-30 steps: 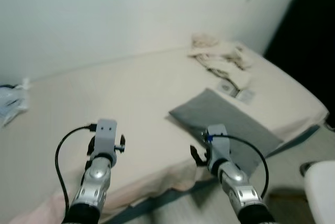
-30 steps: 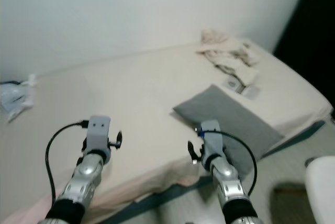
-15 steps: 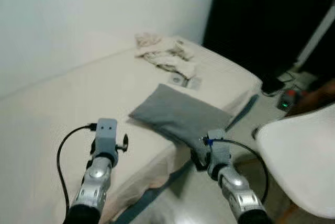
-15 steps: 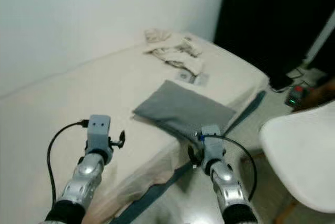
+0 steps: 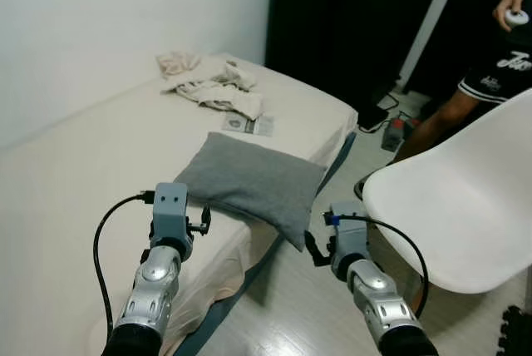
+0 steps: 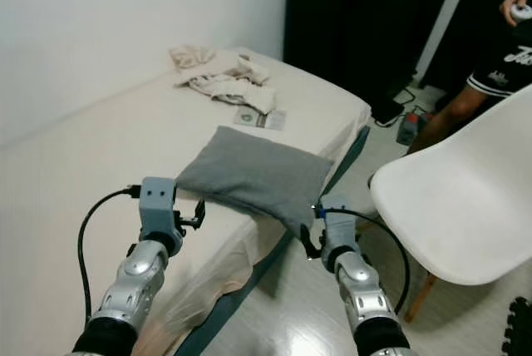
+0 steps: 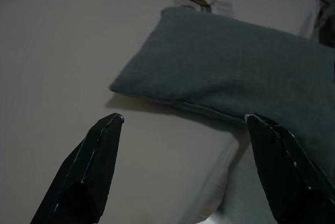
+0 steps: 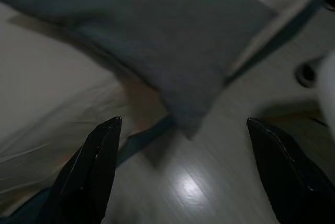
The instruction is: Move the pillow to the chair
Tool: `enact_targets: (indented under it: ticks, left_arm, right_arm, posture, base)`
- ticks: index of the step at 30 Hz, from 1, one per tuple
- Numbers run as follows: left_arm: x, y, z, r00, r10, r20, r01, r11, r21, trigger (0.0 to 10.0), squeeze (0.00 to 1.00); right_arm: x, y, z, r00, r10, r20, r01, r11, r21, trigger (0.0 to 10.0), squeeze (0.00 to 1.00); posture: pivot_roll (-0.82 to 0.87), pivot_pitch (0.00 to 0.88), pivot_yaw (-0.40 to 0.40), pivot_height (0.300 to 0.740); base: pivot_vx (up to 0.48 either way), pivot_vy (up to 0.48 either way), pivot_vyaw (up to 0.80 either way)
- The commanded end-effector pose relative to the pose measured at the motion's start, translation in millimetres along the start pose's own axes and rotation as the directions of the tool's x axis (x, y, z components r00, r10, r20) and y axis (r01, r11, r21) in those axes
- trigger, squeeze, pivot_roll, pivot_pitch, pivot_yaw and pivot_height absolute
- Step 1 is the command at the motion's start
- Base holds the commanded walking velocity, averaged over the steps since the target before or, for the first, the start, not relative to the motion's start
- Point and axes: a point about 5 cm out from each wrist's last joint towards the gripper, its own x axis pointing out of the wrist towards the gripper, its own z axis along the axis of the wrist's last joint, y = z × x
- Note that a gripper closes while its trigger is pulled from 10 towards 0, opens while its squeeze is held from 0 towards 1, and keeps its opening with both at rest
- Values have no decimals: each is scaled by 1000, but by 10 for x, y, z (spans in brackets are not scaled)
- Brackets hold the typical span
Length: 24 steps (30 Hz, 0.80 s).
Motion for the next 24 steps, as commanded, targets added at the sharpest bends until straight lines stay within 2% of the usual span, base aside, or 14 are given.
enact_targets:
  ticks: [1,3,6,18,24]
  left_arm:
    - [-33,20,-25,1000,7,2,-7,1000,-20,10000,0]
    - [-35,18,-13,1000,2,11,-2,1000,-30,10000,0]
    - [-47,-1,10,999,-20,33,22,998,-56,10000,0]
    - [-51,-34,10,999,-33,39,36,997,-70,10000,0]
    - [-57,-40,-2,999,-38,36,40,996,-74,10000,0]
  right_arm:
    - [0,0,-3,1000,3,1,-3,1000,-8,10000,0]
    - [2,1,1,1000,4,3,-4,1000,-9,10000,0]
    - [5,-8,14,1000,4,7,-4,1000,-12,10000,0]
    - [1,-47,21,1000,0,8,0,1000,-24,10000,0]
    - [-2,-35,12,1000,4,7,-3,1000,-25,10000,0]
  posture:
    - [-63,87,-10,740]
    - [-63,87,-10,740]
    - [-68,89,-10,740]
    - [-69,86,-12,740]
    - [-69,84,-14,740]
  base:
    - [0,0,0]
    - [0,0,0]
    - [369,0,0]
    - [400,0,0]
    - [0,0,0]
